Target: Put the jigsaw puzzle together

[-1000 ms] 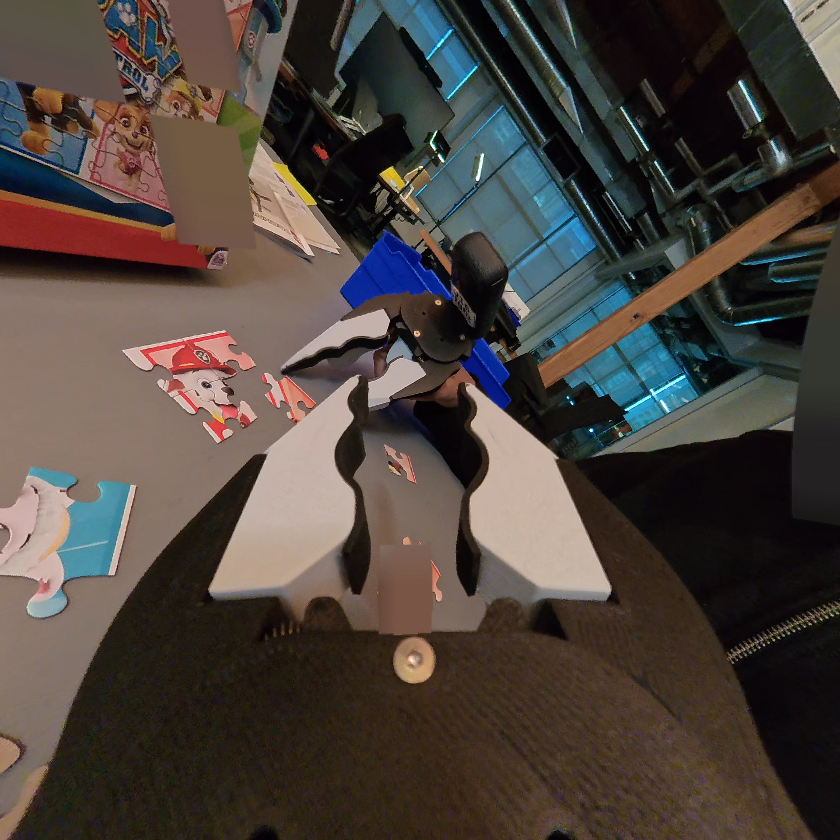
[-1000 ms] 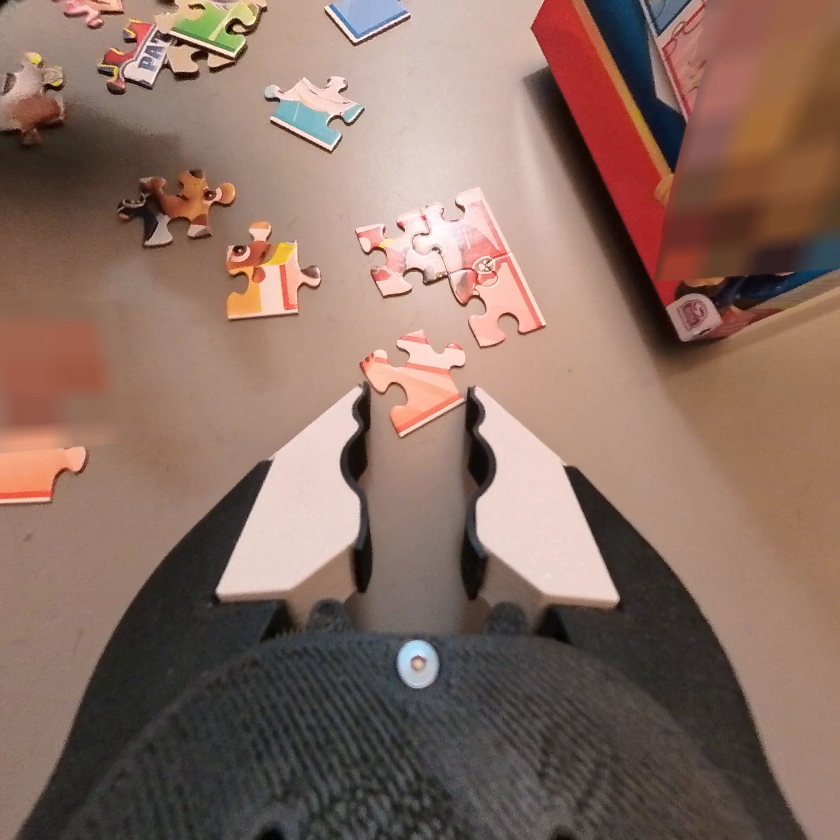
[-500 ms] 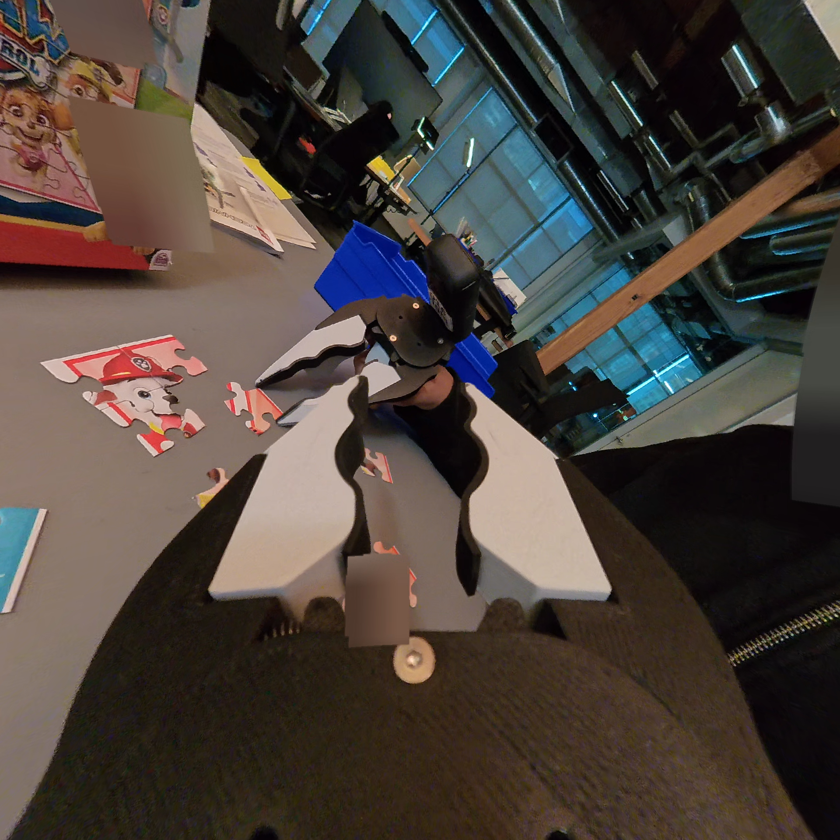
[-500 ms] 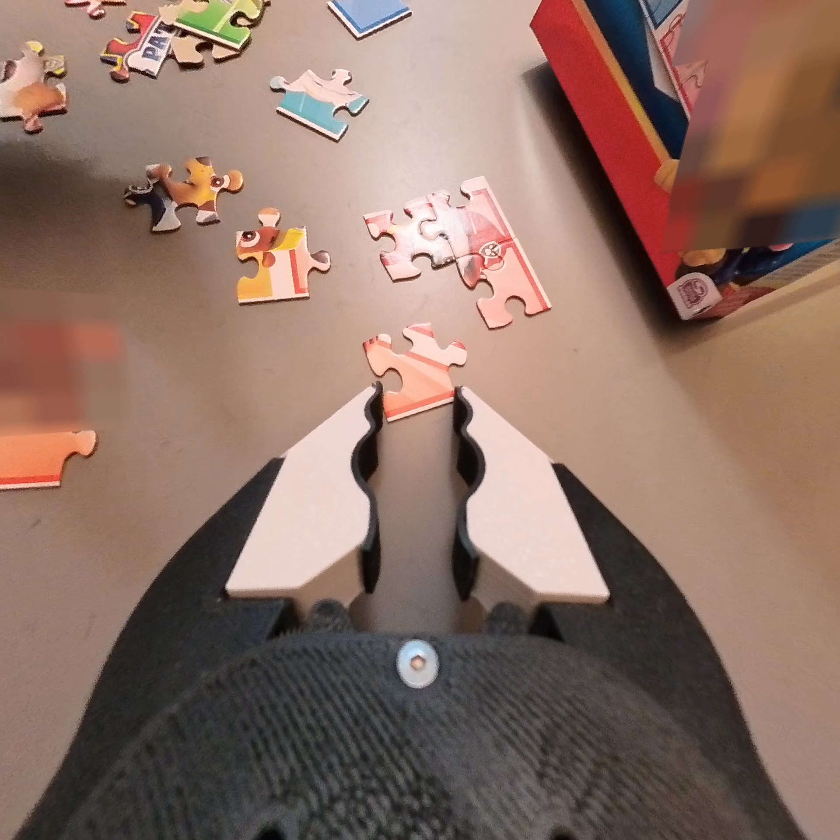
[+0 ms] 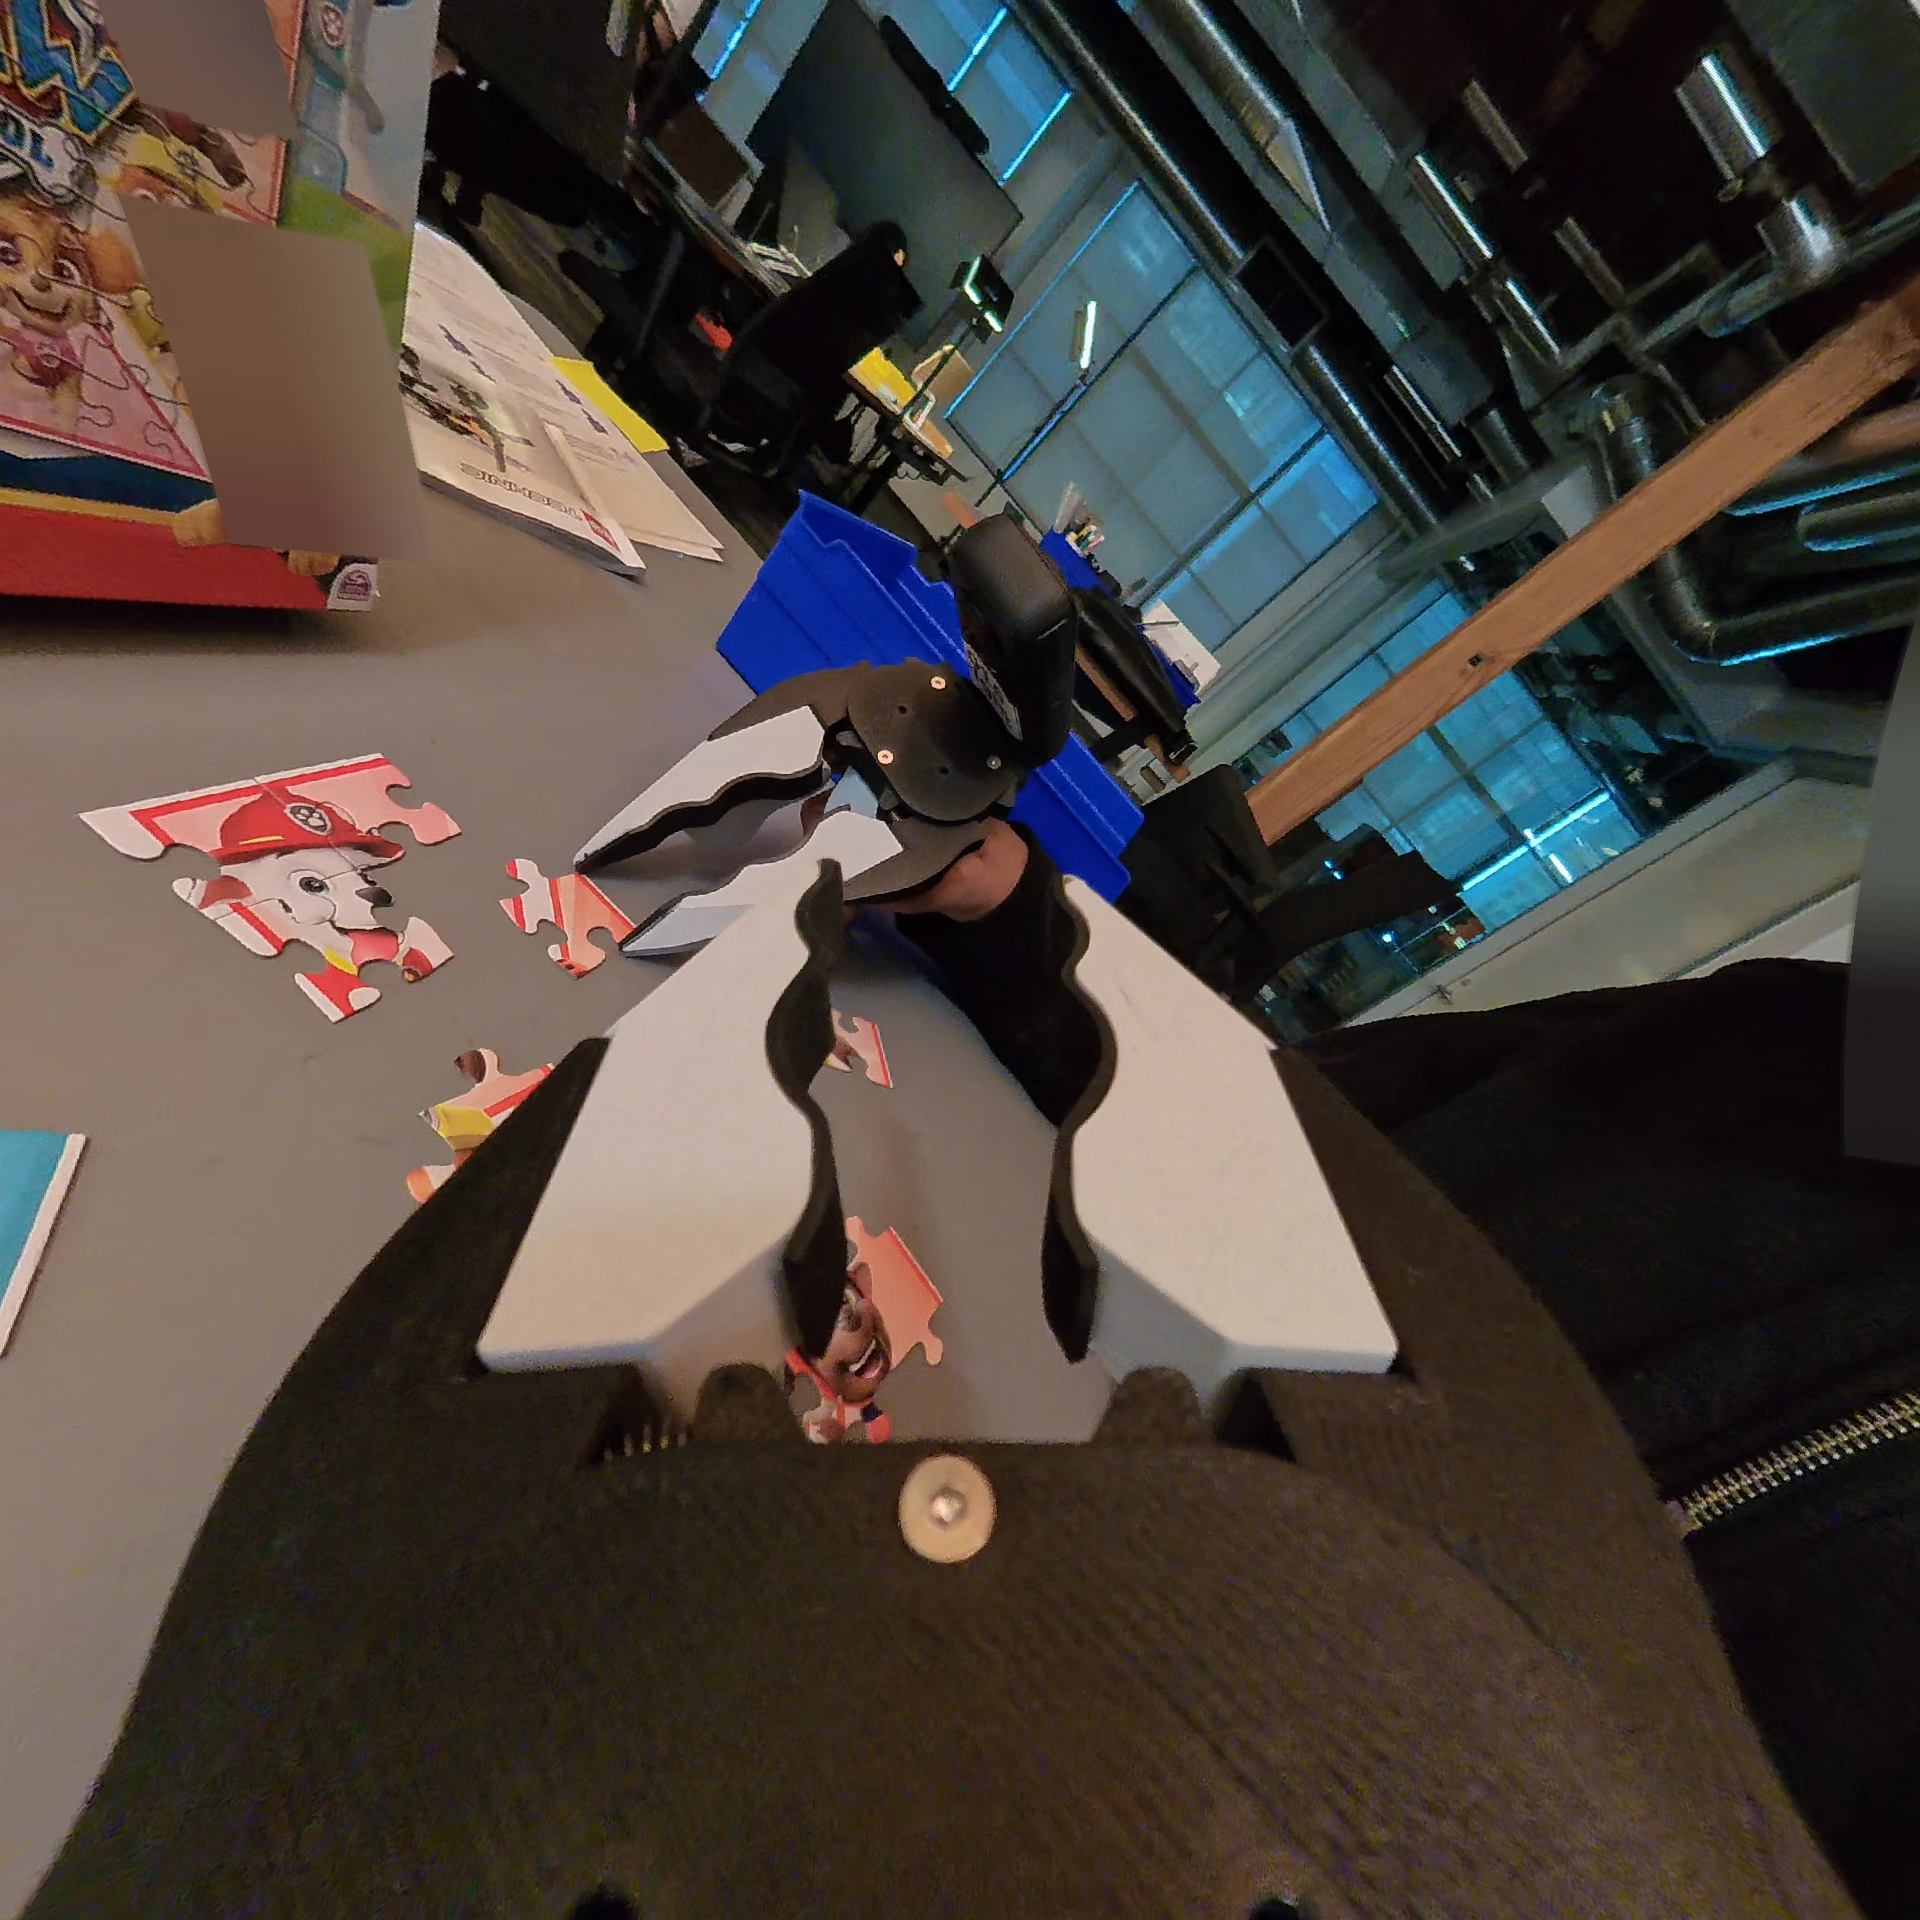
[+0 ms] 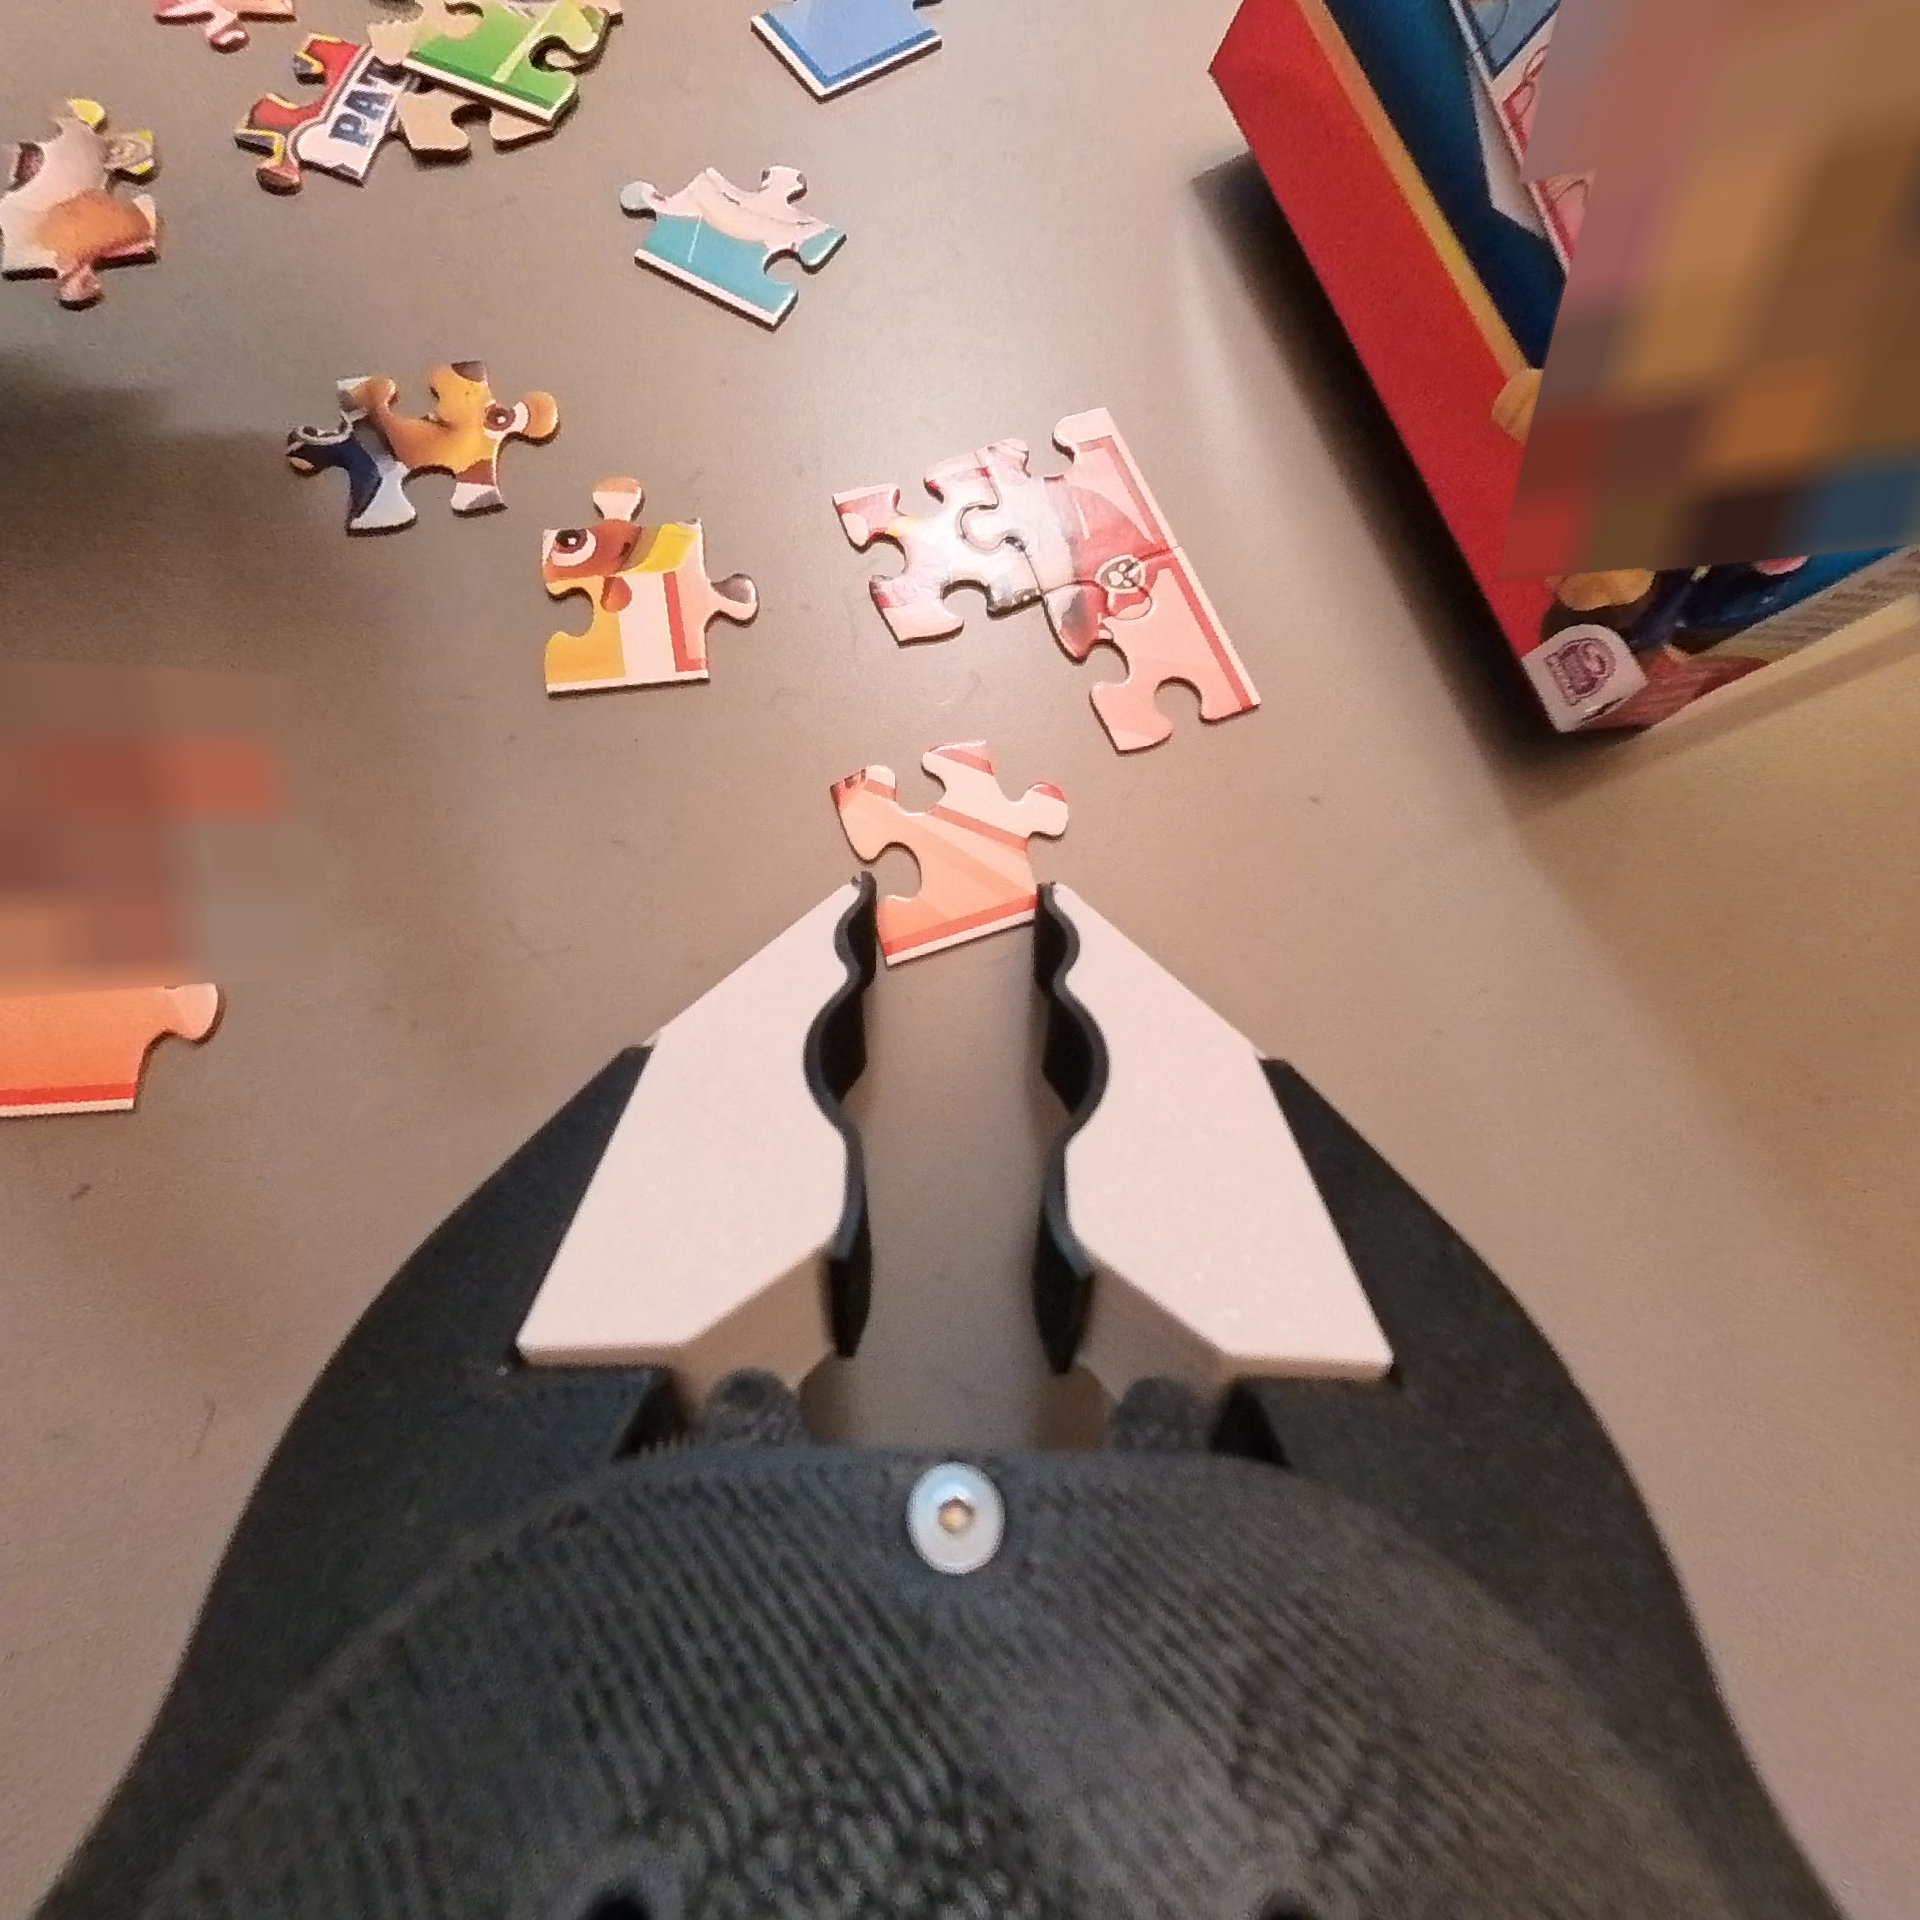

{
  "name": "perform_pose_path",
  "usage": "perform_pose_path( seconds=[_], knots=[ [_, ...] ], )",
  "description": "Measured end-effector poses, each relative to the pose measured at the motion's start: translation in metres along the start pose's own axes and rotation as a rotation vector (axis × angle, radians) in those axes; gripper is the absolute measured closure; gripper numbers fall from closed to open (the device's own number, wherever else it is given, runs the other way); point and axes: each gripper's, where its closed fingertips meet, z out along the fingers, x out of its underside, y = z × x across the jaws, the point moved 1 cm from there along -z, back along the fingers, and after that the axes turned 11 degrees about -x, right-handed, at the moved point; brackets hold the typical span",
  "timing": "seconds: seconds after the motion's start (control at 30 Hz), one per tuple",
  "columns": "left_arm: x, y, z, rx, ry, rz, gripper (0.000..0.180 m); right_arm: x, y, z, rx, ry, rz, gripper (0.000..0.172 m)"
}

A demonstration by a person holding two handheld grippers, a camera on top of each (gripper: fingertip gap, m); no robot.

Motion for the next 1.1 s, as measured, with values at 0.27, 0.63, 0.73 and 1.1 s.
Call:
perform_pose_path(
  seconds=[0.27, 0.63, 0.73, 1.1],
  knots=[
    [0.0008, -0.0008, -0.0004, -0.002, -0.001, 0.000, 0.144, 0.0001, 0.0000, -0.0001, -0.001, -0.004, -0.002, 0.143],
    [0.0009, -0.0002, -0.0003, -0.001, 0.001, 0.000, 0.145, 0.0001, 0.0000, -0.0001, -0.004, -0.008, 0.000, 0.143],
    [0.0012, -0.0003, 0.0001, 0.001, 0.002, -0.001, 0.145, 0.0001, 0.0000, -0.0002, -0.003, -0.009, 0.000, 0.143],
    [0.0016, 0.0007, 0.0002, 0.001, 0.002, -0.003, 0.145, 0.0003, -0.0030, -0.0009, 0.014, -0.008, 0.002, 0.143]
  ],
)
